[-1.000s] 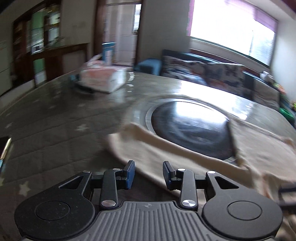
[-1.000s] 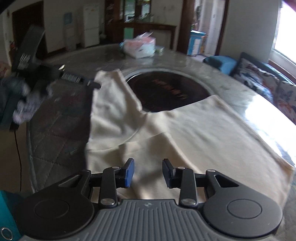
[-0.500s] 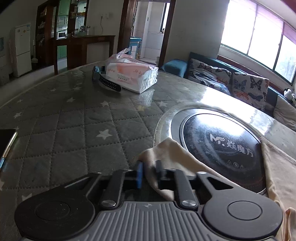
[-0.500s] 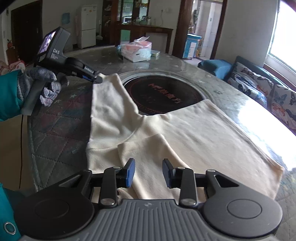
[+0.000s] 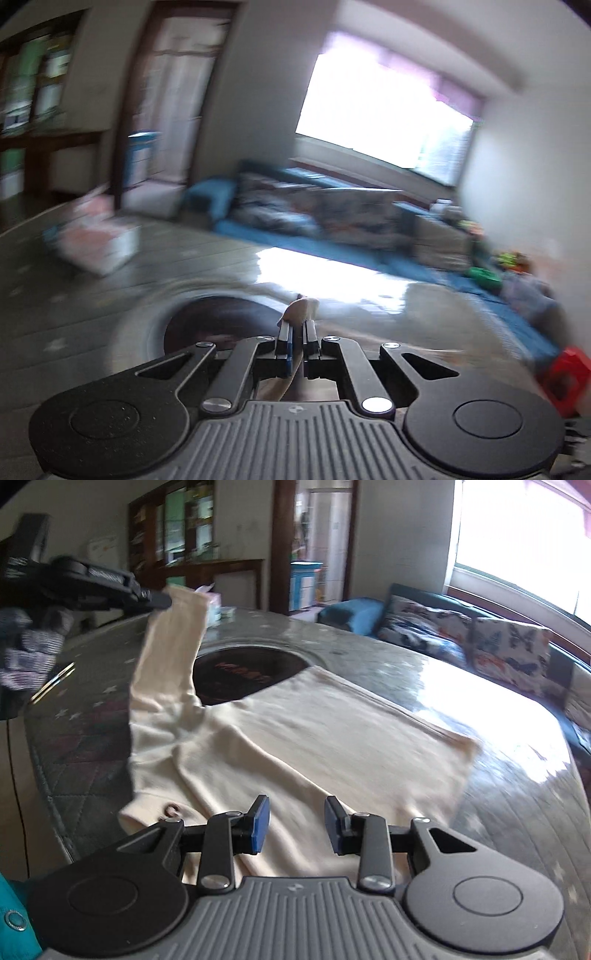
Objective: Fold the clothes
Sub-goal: 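Fold the held sleeve across the body with the left gripper and release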
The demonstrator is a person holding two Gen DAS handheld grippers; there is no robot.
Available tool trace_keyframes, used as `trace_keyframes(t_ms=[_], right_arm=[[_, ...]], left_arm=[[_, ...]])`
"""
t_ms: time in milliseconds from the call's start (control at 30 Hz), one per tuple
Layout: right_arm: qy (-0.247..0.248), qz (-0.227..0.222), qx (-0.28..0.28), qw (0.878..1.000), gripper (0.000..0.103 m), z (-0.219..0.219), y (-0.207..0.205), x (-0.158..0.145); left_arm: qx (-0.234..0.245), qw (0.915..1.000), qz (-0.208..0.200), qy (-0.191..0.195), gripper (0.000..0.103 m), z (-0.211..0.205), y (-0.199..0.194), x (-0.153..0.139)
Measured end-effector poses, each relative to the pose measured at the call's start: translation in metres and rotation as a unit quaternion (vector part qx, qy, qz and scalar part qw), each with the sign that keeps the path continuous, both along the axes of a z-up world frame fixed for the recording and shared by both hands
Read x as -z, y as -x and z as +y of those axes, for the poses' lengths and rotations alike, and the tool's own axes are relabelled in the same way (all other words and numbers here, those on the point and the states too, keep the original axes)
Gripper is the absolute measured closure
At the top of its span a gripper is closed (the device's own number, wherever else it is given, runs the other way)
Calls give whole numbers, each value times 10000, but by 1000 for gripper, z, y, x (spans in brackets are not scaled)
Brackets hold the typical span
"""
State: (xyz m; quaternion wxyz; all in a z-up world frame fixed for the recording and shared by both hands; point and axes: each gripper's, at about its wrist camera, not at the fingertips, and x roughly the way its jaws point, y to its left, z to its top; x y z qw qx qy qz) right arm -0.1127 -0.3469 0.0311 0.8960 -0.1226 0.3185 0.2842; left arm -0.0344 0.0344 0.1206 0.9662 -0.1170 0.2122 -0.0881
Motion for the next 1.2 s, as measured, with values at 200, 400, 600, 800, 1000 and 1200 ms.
trace_keyframes(t_ms=[200,400,600,800,1000,1200], right_arm=[[-192,-51,531,9984,70,-41,12,0],[-279,-12,962,9950,70,-71,22,3],[-280,37,1206,9923,70,-85,25,6],[-422,52,1215,9917,70,-78,15,3],[-433,185,893,9949,70,-54,3,7],[-385,446,905,9941,75,-37,-19,27]], left_arm=[[1237,9923,-84,44,98,-82,8,-3],[1944,9805,276,51,97,-134,7,24],[2568,9638,710,-82,94,-157,13,55],[2740,9569,961,-104,83,-150,19,67],[2112,9729,907,-256,83,-92,13,63],[1267,9854,1027,-487,83,-35,6,72]])
